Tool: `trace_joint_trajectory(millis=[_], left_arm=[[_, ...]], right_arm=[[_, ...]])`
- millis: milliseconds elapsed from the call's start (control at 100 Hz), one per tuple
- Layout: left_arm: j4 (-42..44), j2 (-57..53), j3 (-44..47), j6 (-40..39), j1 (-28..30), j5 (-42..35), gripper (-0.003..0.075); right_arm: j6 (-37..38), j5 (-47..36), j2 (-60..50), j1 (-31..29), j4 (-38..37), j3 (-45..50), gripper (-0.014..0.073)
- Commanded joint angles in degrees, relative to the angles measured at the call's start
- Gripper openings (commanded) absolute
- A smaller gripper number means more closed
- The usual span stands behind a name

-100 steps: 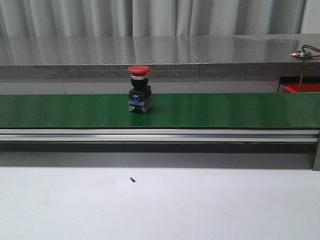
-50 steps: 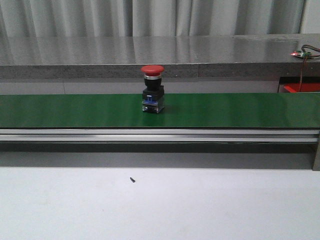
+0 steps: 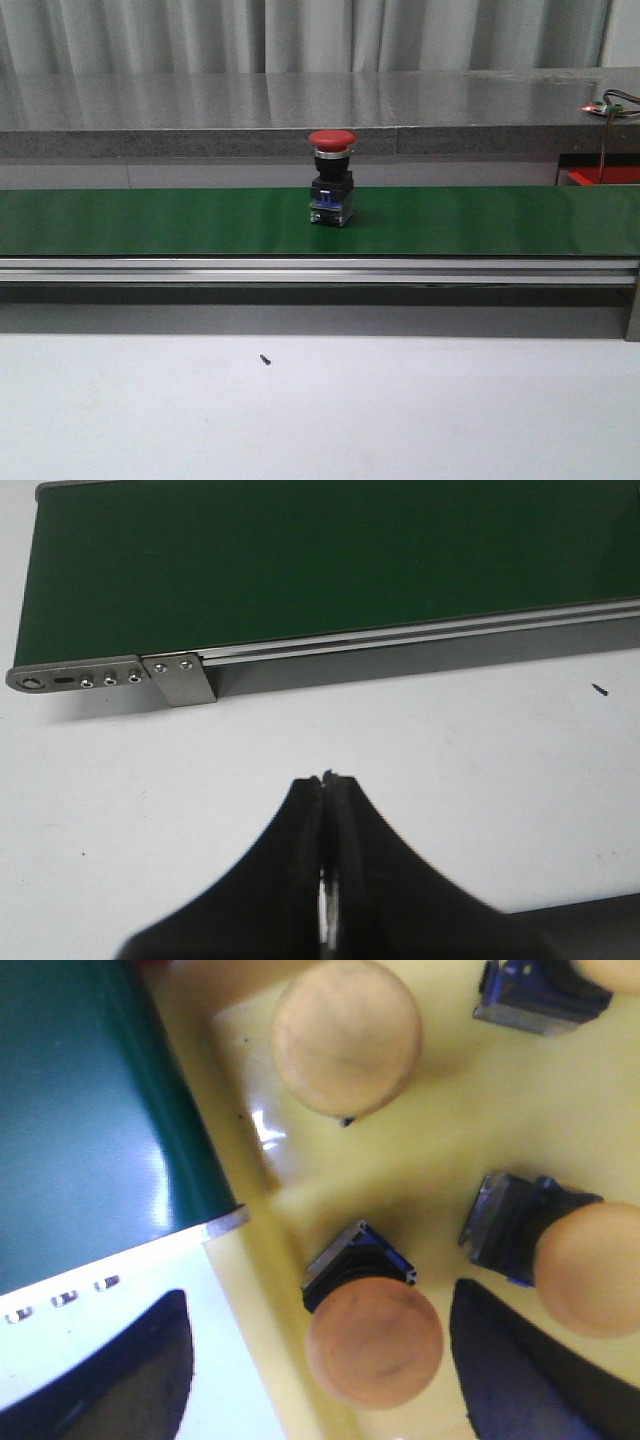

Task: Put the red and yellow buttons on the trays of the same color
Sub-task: 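Move the right gripper back over the red button riding the belt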

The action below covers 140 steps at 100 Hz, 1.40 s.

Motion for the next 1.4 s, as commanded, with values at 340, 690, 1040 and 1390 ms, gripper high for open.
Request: trace_joint_trajectory(millis=[340, 690, 1040, 1390], left_arm=[[-1.1, -0.1, -1.4, -0.2, -0.5, -3.0, -0.0020], [-1.1, -0.1, -1.4, -0.2, -0.5, -3.0, -0.0020], [-1.1, -0.1, -1.4, -0.2, -0.5, -3.0, -0.0020], [-1.1, -0.1, -1.4, -0.2, -0.5, -3.0, -0.0020]], right_arm=[[-6.0, 6.6, -7.4, 9.4, 1.9, -9.1, 0.0540], [-8.6, 11.7, -3.2, 24.7, 5.6, -22.5, 0.0540], [-8.4, 15.1, 6.7, 33.7, 5.6, -34.8, 0.0540], [-0.9, 17.4, 15.6, 37.5, 5.9, -44.4, 0.0540]])
